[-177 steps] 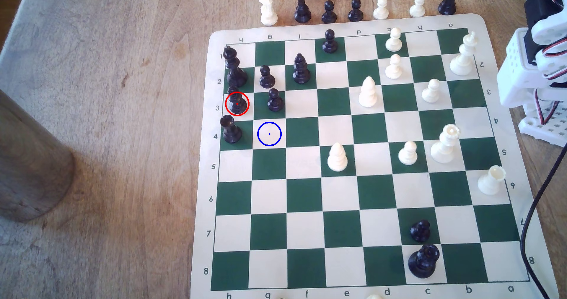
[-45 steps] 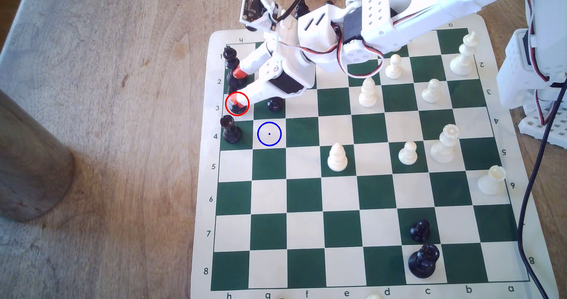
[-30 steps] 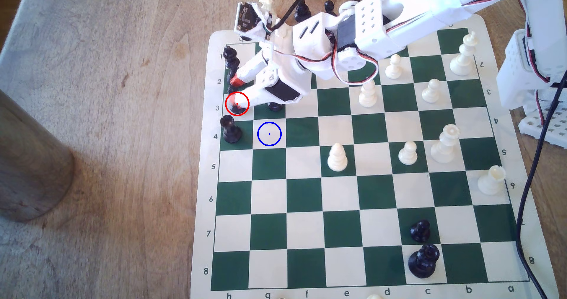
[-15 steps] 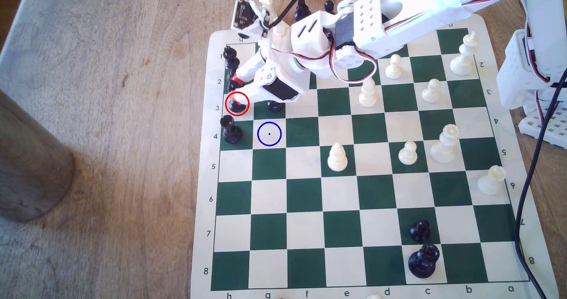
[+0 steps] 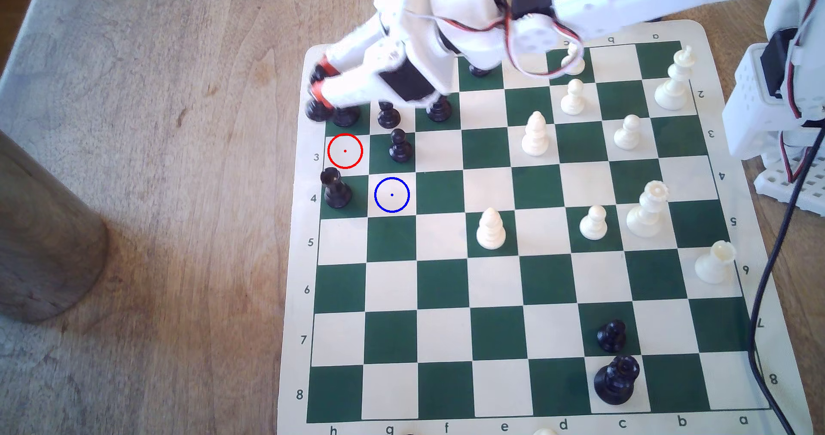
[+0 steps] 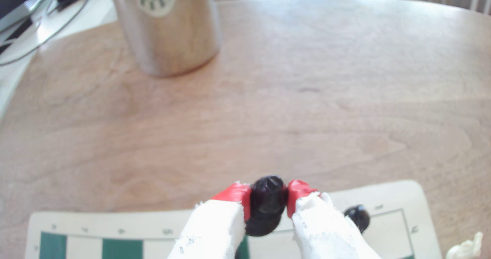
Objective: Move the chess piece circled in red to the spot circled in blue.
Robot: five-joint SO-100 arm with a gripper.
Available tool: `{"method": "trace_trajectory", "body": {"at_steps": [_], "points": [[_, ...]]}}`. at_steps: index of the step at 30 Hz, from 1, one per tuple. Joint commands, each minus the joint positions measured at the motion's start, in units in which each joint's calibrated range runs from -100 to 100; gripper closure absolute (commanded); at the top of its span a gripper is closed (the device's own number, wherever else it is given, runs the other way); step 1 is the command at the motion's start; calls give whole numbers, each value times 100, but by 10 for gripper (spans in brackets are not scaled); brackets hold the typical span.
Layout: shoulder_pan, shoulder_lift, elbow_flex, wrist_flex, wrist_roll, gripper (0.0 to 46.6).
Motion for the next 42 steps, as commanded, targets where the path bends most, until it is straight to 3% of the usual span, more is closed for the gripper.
{"method": "trace_trajectory", "body": {"at_steps": [1, 15, 25, 42], "points": [[-213, -777, 140, 37, -34, 437], [-651, -777, 838, 184, -68, 437], [-408, -64, 729, 69, -63, 436], [-479, 326, 684, -21, -34, 436]]}}
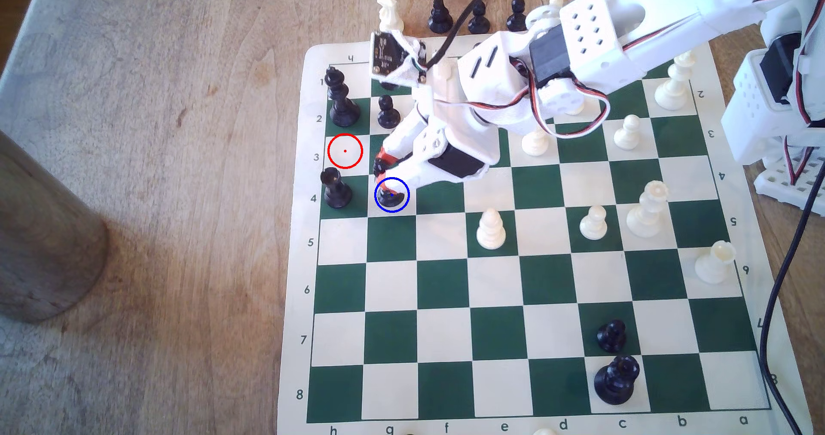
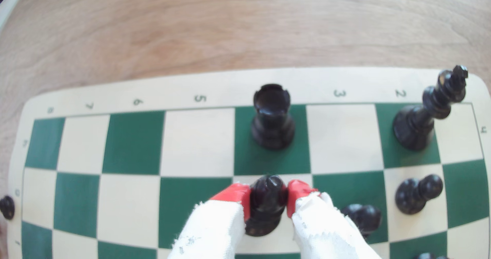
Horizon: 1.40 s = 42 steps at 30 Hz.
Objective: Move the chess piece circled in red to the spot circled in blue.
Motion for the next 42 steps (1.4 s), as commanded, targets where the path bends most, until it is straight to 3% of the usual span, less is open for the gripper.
{"method": "trace_trajectory", "body": {"at_steps": [1, 17, 23, 26, 42], "points": [[8, -76, -265, -172, 20, 435], [133, 136, -419, -287, 34, 432], [141, 170, -428, -312, 54, 383], [141, 170, -428, -230, 59, 326], [-117, -993, -501, 1384, -73, 308]]}}
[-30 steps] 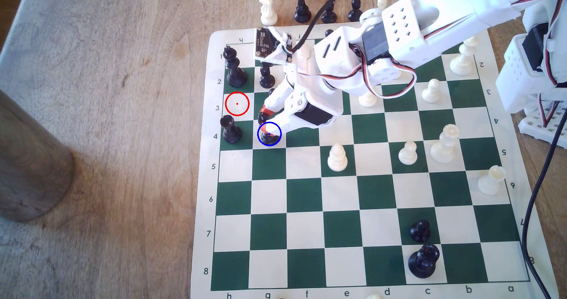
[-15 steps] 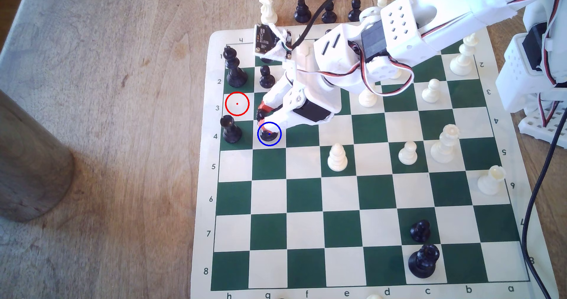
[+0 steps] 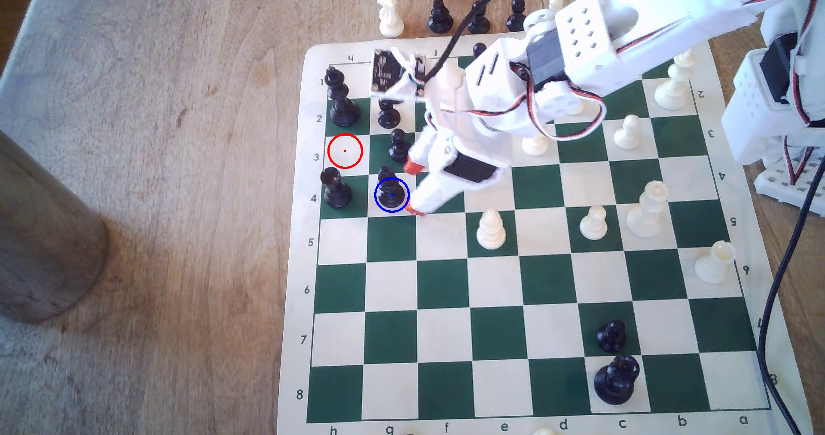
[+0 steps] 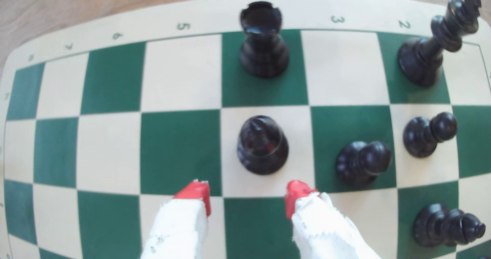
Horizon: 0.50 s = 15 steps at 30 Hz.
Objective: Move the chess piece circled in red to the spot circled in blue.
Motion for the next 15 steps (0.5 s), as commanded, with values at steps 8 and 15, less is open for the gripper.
{"method": "trace_trajectory", "body": {"at_steps": [8, 15], "points": [[-87, -2529, 206, 1467, -93, 299], [45, -3777, 732, 2327, -107, 304]]}}
